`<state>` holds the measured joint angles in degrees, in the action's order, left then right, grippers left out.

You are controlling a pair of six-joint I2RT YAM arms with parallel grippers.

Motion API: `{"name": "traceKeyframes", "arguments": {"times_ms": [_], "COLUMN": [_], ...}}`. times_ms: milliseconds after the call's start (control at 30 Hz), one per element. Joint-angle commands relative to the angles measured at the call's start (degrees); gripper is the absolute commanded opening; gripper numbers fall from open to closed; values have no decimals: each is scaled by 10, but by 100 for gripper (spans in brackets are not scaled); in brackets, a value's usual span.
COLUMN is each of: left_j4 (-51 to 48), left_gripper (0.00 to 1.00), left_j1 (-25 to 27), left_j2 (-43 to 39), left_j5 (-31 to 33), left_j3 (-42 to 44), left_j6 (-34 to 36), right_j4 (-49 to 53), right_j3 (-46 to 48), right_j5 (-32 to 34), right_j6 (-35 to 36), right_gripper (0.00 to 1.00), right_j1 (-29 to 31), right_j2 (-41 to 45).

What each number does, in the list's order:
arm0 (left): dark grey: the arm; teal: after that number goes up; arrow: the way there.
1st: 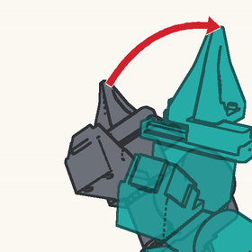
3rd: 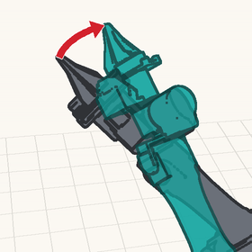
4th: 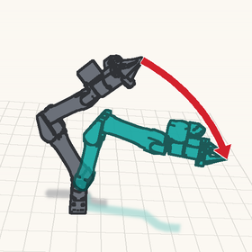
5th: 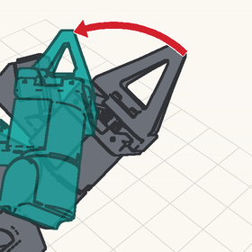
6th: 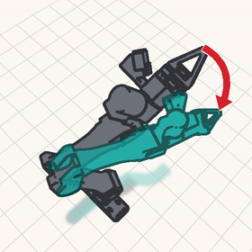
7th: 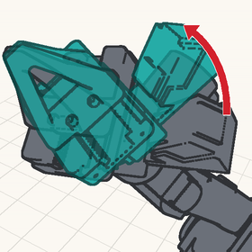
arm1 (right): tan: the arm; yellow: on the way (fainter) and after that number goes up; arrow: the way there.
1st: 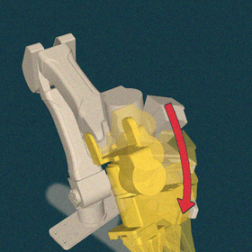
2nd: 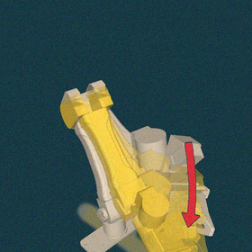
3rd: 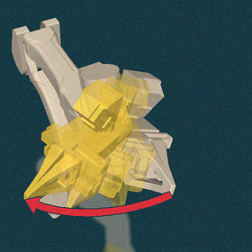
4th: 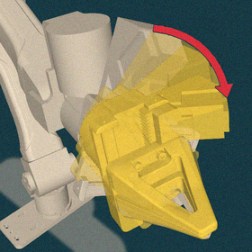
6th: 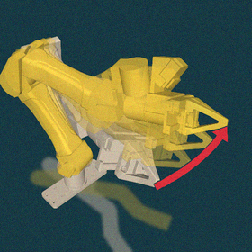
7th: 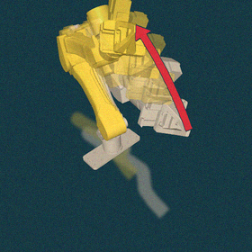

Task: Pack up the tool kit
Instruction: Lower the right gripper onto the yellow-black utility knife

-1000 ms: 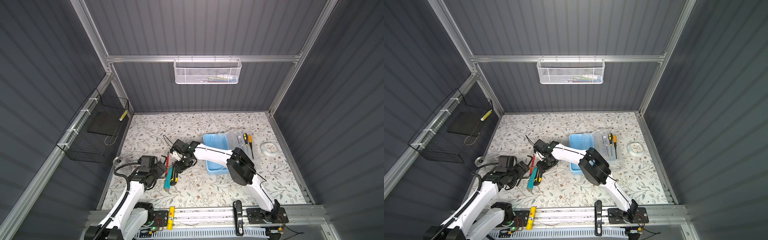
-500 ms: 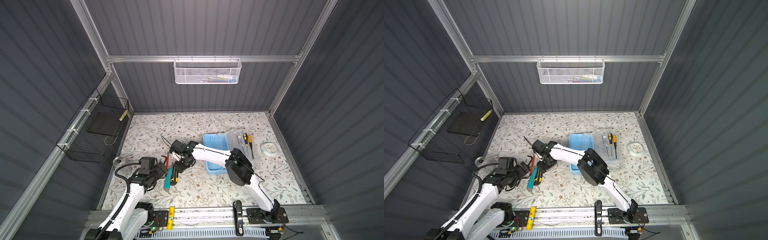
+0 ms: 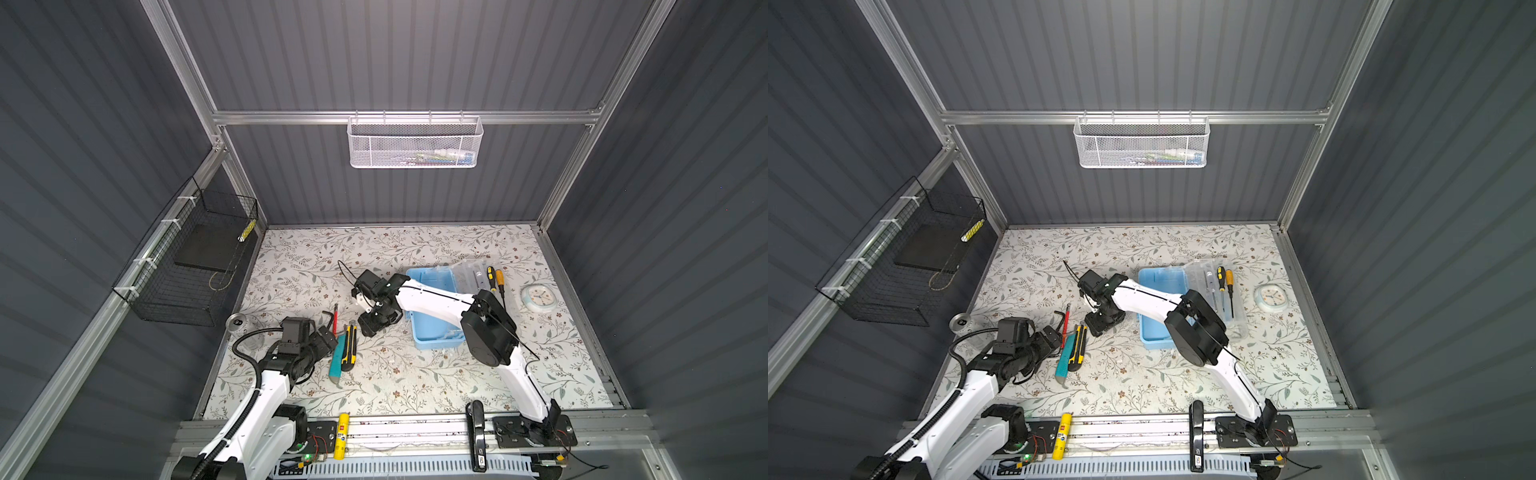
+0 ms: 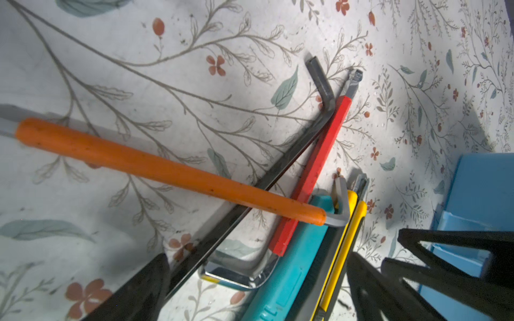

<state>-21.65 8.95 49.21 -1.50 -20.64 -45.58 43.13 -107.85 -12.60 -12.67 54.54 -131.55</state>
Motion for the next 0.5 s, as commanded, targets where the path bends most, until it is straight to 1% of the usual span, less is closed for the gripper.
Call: {"name": "traceKeyframes", "arguments": {"times_ms": [0, 100, 300, 467], "left_j4": [1, 1, -8, -16], "left_gripper": [99, 100, 99, 100], "left_j1": [2, 2, 2, 2], "left_j2": [-4, 2, -4, -19], "left_j5": [3, 3, 12, 15], "left_j3": [11, 11, 10, 13], "left_j6": [18, 25, 33, 34], "right_j4": [-17, -3, 37, 79], "right_j3": [-17, -38, -87, -115], "right_j5": [-48, -42, 8, 68], "right_j6": [-17, -15, -8, 6], "right_gripper": [59, 59, 59, 59], "right_j1": [21, 28, 42, 52], "right_j2": [-7, -25, -59, -83]}}
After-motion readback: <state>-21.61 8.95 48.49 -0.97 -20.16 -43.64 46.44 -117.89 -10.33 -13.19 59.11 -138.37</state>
